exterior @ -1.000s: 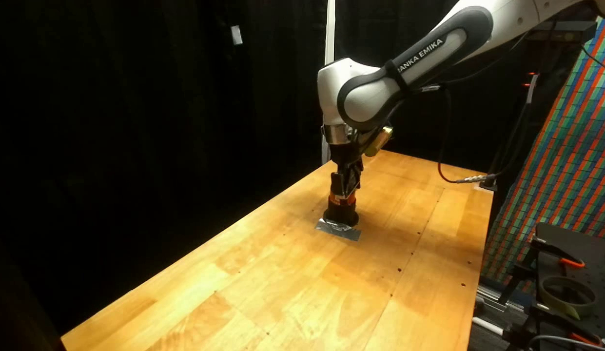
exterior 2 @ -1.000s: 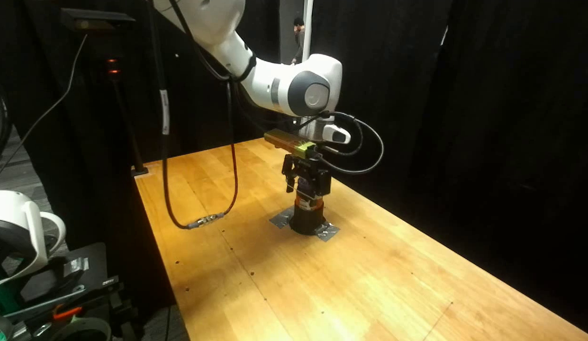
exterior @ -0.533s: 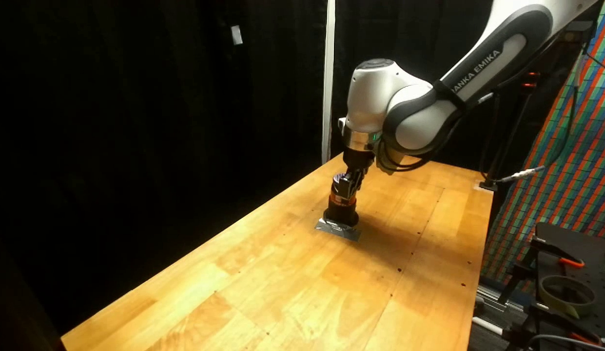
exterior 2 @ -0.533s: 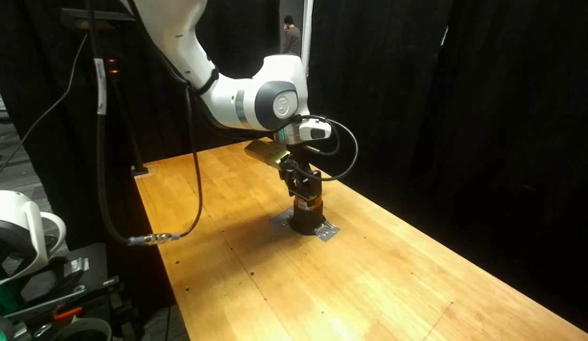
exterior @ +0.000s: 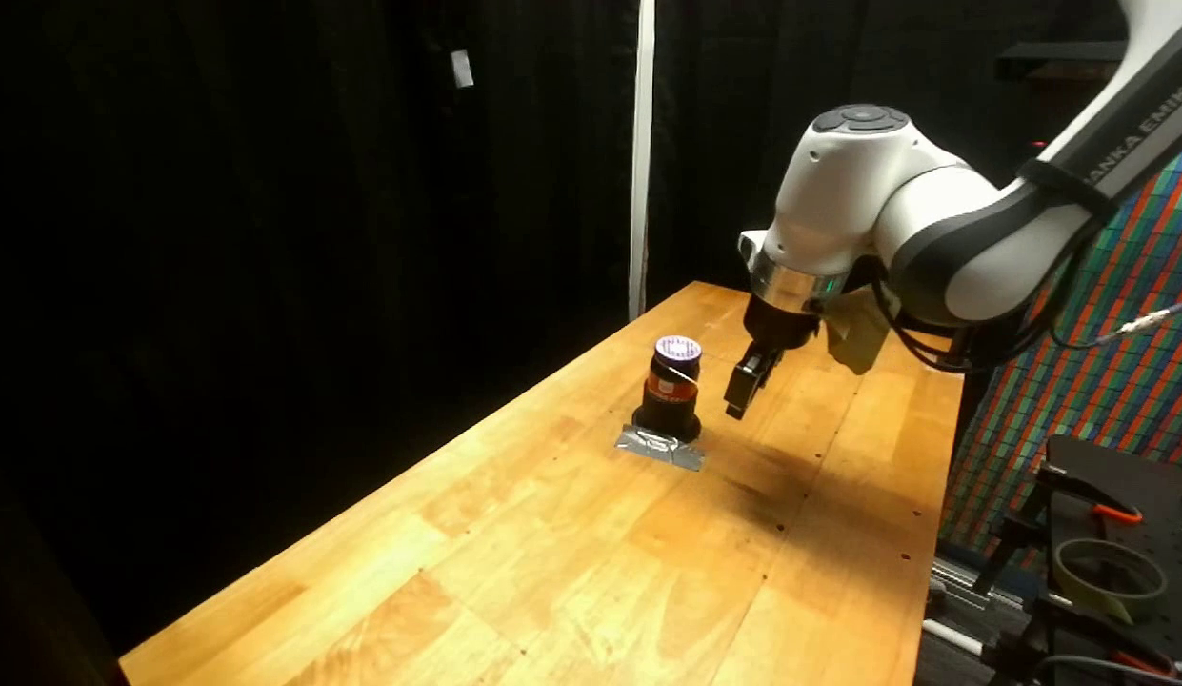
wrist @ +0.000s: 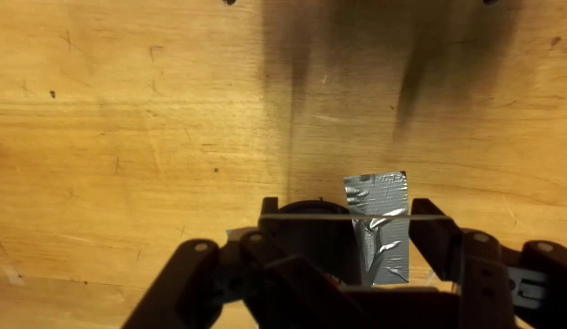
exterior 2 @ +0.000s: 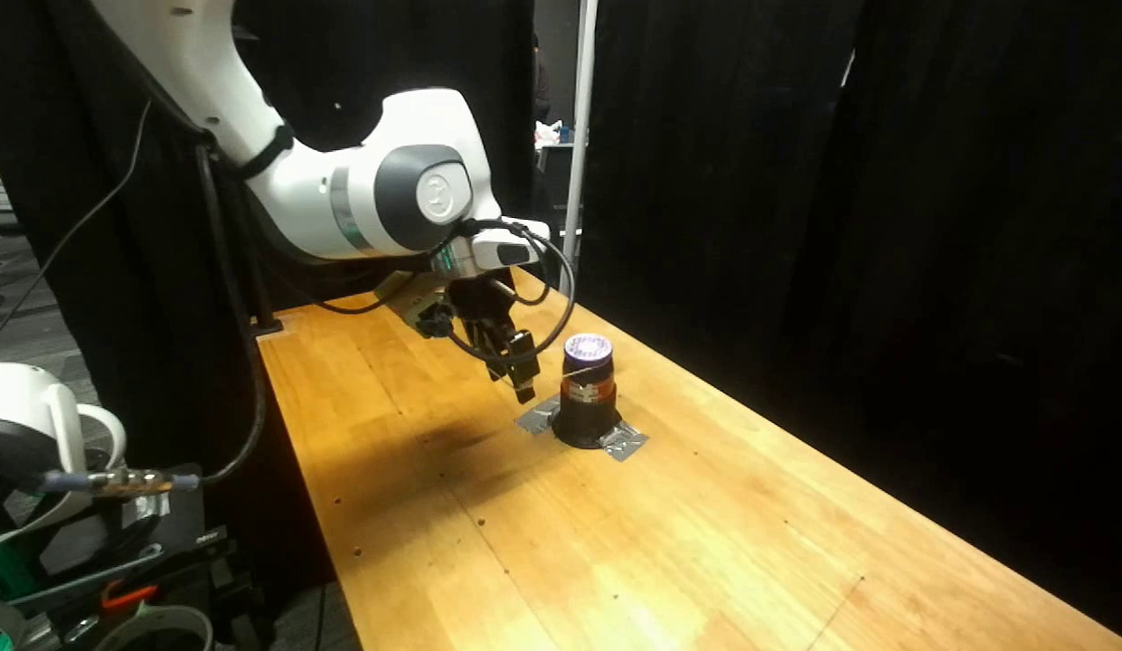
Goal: Put a rubber band around the cup
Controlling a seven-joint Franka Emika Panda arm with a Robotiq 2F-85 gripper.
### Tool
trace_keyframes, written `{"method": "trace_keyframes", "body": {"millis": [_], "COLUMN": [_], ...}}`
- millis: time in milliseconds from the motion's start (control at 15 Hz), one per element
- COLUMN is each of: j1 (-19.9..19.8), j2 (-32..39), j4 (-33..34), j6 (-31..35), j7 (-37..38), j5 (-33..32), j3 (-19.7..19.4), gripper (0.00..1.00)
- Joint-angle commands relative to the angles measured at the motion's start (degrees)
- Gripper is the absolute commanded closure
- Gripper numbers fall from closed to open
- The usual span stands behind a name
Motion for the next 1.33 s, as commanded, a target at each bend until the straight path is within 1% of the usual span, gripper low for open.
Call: {"method": "trace_keyframes", "body": {"millis": [0,67,133,200,267,333,400,467,600,667,800,1000,1067,1133,1267], "j1": [2.47,3.15,6.53,7.29,9.34,11.35,13.24,14.20,16.60,16.91,17.56,18.33,18.46,18.37,17.94], "j2": [-9.04,-9.56,-9.93,-9.88,-9.54,-9.05,-8.34,-8.02,-7.83,-8.46,-8.19,-8.15,-6.75,-6.46,-7.18], "j4": [-10.70,-11.30,-10.75,-10.28,-8.84,-6.91,-5.01,-3.64,-0.71,0.13,0.30,-1.38,-2.01,-2.85,-4.96], "j6": [6.75,9.14,10.80,12.07,13.27,14.20,14.89,15.70,15.38,14.36,12.83,10.03,10.38,10.52,12.65], "j7": [10.61,15.25,18.79,22.61,26.98,31.91,36.58,40.91,49.84,54.36,63.38,76.51,81.00,79.81,68.88], "j5": [-12.09,-17.90,-22.82,-28.04,-33.31,-38.40,-43.48,-48.41,-58.21,-63.20,-70.94,-81.74,-85.48,-83.97,-74.21], "j3": [-3.60,-5.24,-9.94,-11.64,-14.73,-17.54,-19.81,-21.63,-23.89,-23.89,-22.57,-20.12,-19.91,-19.72,-20.66], "gripper": [0.55,0.64,0.72,0.79,0.88,0.94,1.00,1.00,1.00,0.99,0.99,0.99,0.74,0.74,0.61]}}
